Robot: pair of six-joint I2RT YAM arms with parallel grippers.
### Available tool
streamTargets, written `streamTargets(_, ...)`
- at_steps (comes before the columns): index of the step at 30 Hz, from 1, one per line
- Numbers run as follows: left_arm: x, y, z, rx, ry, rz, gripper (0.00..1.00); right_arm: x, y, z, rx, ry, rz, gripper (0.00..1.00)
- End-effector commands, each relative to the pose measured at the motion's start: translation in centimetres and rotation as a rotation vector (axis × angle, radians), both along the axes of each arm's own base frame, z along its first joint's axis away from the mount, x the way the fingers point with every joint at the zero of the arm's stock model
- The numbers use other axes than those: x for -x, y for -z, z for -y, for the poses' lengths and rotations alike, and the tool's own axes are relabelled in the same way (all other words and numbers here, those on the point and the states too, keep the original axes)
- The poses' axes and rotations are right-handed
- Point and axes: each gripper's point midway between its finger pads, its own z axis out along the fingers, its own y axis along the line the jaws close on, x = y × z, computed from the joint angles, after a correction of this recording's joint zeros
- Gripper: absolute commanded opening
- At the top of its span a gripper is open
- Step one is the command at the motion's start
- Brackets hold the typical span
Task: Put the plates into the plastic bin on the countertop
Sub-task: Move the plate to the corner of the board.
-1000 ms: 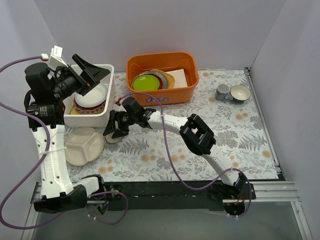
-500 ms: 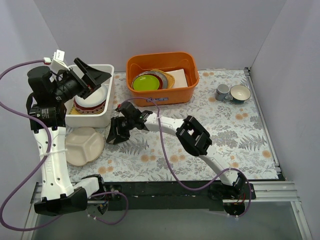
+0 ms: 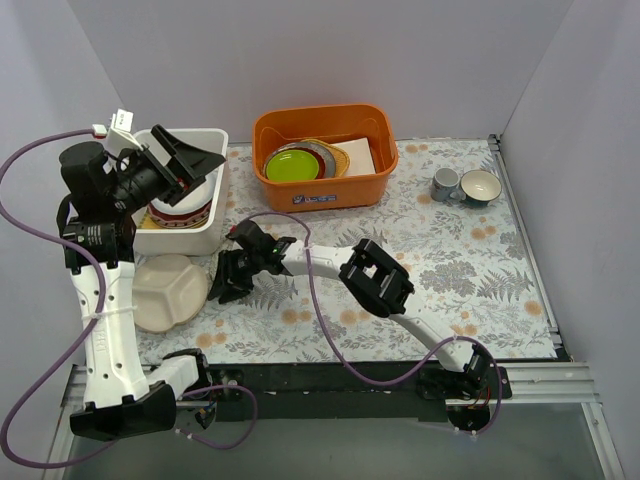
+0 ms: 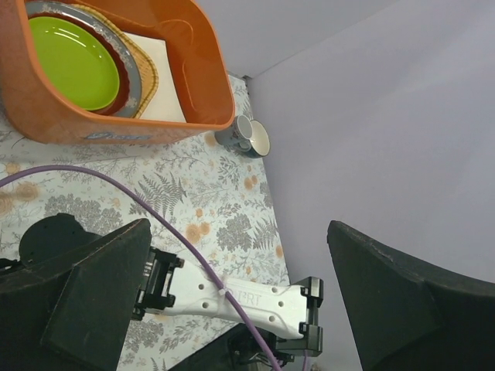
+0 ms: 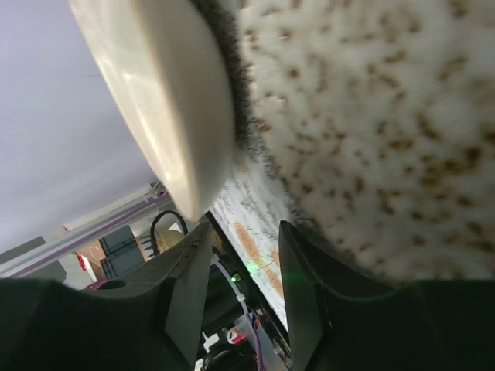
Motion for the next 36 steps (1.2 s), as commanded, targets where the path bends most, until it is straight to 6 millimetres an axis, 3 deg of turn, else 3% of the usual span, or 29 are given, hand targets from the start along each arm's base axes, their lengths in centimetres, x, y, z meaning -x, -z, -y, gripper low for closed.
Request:
streamTargets(1,1.0,-0.5,0.6,0.006,0.028,0.031,0.98,0.3,0.7,-0.9,-0.013,0.017,-0.051,0.47)
streamTargets(7,1.3,0.1,0.6,0.011,0.027,0.02,0.98,0.4,-0.3,-1.9,-0.064,0.012,-0.068,0.46)
streamTargets(9,1.3,0.2,0.6,0.011,0.027,0.02,0.98,0.8,0.0,-1.3,-0.053,0.001,-0.071,0.46)
streamTargets(10,1.4,0.4,0.6,0.012,0.027,0.017,0.98,0.7,-1.3,-1.2,-0.08,0.001,-0.05,0.46)
streamTargets(12,1.3,0.6,0.6,0.014,0.027,0.013,0.98,1.1,-0.7,-0.3,-0.064,0.001,-0.045,0.46)
streamTargets(23,1.3,1.4,0.6,0.022,0.027,-0.001,0.98,1.2,-3.7,-0.1,-0.173,-0.011,0.016,0.46)
streamTargets(28,1.3,1.9,0.7,0.03,0.032,-0.018,0.98,1.0,-6.4,-0.8,-0.276,-0.023,0.067,0.46)
streamTargets(32,1.3,2.0,0.8,0.031,0.037,-0.016,0.98,0.6,-7.3,-1.3,-0.304,-0.016,0.076,0.5)
streamTargets(36,1.4,2.2,0.8,0.033,0.036,-0.02,0.98,0.3,-6.2,-2.1,-0.272,-0.012,0.054,0.52)
